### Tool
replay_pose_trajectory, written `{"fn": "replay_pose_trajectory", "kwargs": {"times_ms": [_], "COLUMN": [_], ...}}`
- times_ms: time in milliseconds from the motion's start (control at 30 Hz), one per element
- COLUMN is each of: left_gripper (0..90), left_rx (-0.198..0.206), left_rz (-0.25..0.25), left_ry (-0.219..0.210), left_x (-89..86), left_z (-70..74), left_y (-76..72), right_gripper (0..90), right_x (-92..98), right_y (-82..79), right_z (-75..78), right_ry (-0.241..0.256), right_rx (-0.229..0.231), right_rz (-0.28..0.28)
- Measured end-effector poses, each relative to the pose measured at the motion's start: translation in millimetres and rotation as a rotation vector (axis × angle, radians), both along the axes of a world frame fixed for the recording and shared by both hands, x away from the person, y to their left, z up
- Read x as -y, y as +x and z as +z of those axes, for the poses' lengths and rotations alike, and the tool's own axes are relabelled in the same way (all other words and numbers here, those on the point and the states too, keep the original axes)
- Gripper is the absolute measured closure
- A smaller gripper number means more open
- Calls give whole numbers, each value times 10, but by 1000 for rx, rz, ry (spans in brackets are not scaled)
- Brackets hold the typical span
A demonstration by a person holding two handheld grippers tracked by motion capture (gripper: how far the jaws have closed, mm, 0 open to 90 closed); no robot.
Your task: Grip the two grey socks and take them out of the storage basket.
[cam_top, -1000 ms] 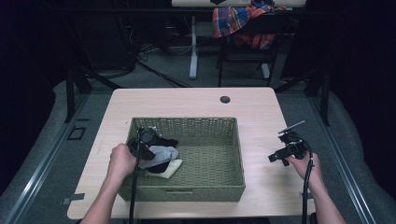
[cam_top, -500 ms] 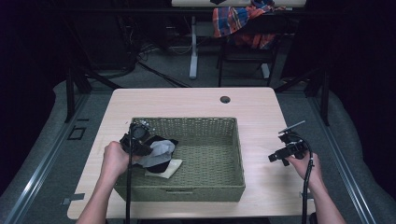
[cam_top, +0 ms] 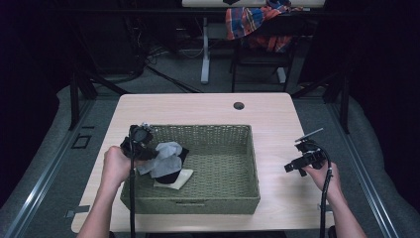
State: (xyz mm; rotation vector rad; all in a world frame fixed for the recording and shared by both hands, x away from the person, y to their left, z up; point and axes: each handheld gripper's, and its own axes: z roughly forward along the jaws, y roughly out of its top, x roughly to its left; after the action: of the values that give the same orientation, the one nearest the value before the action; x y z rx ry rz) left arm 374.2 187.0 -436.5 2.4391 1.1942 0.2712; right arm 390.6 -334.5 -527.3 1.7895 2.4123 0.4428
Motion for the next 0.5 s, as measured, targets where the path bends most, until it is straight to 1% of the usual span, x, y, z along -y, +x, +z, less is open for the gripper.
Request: {"fn": "replay_pose_trajectory", "kwargs": {"times_ms": [133, 167, 200, 300, 367, 433, 467, 500], "left_gripper": [849, 849, 849, 850, 850, 850, 850, 850], "left_rx": [22, 22, 30, 37, 47, 49, 64, 64], "left_rz": [14, 14, 17, 25, 33, 31, 37, 37], "left_ry": [-9, -9, -12, -12, -18, -18, -25, -25], "left_x": [-43, -43, -55, -82, -111, -118, -127, -127], "left_z": [78, 78, 88, 118, 156, 174, 211, 211], "left_y": [-13, -13, -16, -29, -39, -43, -57, -57], "right_gripper": [130, 130, 131, 131, 131, 131, 131, 131], "right_x": [4, 4, 3, 5, 7, 4, 4, 4], "right_y": [-2, -2, -6, -8, -4, -6, -4, -4], "right_z": [7, 7, 18, 23, 18, 18, 19, 19], "right_ry": [-1, -1, 4, 4, 4, 5, 6, 6], "right_rx": [2, 2, 15, 16, 8, 12, 13, 13], "right_rz": [-2, -2, -5, -6, -2, -5, -6, -6]}}
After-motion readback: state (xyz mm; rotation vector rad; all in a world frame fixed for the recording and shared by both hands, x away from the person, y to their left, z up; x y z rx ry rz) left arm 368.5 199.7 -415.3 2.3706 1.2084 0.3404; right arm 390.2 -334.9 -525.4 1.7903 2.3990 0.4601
